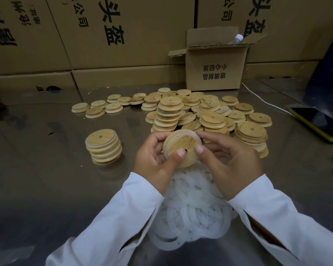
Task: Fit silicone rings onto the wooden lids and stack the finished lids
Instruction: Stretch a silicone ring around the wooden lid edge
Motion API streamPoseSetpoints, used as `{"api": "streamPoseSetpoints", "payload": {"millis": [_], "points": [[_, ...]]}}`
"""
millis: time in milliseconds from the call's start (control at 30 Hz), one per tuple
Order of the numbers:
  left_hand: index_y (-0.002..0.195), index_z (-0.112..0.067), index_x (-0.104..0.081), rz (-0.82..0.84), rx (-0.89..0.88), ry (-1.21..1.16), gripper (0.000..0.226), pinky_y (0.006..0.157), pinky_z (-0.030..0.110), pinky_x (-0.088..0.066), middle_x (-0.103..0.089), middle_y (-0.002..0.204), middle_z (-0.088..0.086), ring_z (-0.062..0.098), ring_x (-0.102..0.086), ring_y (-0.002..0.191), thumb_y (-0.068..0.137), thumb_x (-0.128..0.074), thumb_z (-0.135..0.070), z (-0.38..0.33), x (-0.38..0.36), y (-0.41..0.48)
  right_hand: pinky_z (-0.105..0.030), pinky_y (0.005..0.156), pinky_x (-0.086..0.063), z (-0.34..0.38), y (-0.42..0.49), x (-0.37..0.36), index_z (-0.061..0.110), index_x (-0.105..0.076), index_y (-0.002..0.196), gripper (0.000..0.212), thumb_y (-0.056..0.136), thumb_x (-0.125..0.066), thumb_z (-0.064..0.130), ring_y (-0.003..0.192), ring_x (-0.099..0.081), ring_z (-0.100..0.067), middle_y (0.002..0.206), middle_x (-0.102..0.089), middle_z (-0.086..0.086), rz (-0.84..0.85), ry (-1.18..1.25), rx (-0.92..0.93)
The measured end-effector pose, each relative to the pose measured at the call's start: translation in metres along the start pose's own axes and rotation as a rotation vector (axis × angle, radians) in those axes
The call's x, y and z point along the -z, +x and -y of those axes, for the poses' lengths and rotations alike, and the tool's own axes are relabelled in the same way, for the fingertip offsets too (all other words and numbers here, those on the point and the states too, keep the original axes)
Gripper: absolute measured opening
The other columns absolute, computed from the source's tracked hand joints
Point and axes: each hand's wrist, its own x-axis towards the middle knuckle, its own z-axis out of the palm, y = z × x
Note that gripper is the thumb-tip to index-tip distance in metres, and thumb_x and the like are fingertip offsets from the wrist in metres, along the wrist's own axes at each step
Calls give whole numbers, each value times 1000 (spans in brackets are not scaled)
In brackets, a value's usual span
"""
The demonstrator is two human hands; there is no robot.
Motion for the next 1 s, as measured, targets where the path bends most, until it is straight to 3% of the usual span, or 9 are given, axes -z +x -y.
{"api": "streamPoseSetpoints", "payload": {"millis": [133, 300, 400, 567, 700, 800, 1000], "points": [[95, -13, -56, 6, -8, -27, 32, 62, 19, -51, -70, 82, -2, 8, -66, 75, 64, -65, -12, 0, 0, -1, -28, 62, -54, 3, -2, 0, 25, -71, 101, 23, 79, -65, 28, 66, -64, -5, 80, -69, 14, -136, -282, 219], [95, -12, -56, -3, -4, -18, 33, 62, 18, -51, -70, 82, -1, 8, -66, 75, 63, -65, -12, 1, -1, -2, -23, 57, -50, 3, -1, 0, 21, -71, 90, 15, 76, -67, 25, 60, -60, -6, 79, -66, 9, -161, -281, 252], [96, -13, -57, 4, 2, -5, 33, 62, 18, -51, -71, 82, -2, 8, -67, 76, 64, -65, -12, 1, 0, -2, -17, 55, -45, 4, 2, 1, 24, -66, 82, 10, 75, -73, 21, 60, -56, -12, 77, -62, 8, -90, -180, 142], [98, -12, -56, 17, 10, 33, 35, 63, 17, -51, -69, 86, 0, 6, -67, 76, 65, -67, -15, 0, -2, -2, -28, 53, -46, 4, 6, 3, 24, -63, 75, 13, 73, -73, 16, 50, -52, -20, 72, -61, -1, 36, 56, -122], [99, -12, -56, 19, 29, 44, 37, 64, 16, -51, -69, 90, 4, 6, -67, 76, 69, -76, -19, -1, 0, -2, -23, 43, -44, 5, 9, 7, 17, -63, 73, 12, 74, -71, 7, 40, -48, -12, 68, -55, -3, 111, 257, -252], [99, -12, -57, 16, 38, 42, 37, 64, 18, -51, -69, 88, 3, 8, -67, 76, 64, -67, -17, 1, 1, -1, -20, 37, -40, 6, 10, 7, 13, -64, 73, 11, 74, -70, 4, 35, -45, -9, 63, -56, -3, 121, 335, -291], [103, -8, -57, 11, 39, 79, 41, 67, 19, -52, -70, 91, 4, 8, -67, 80, 64, -65, -18, 1, 2, 0, -13, 38, -38, 5, 15, 8, 10, -64, 75, 13, 76, -64, -3, 32, -45, -6, 47, -60, 4, 152, 483, -470]]}}
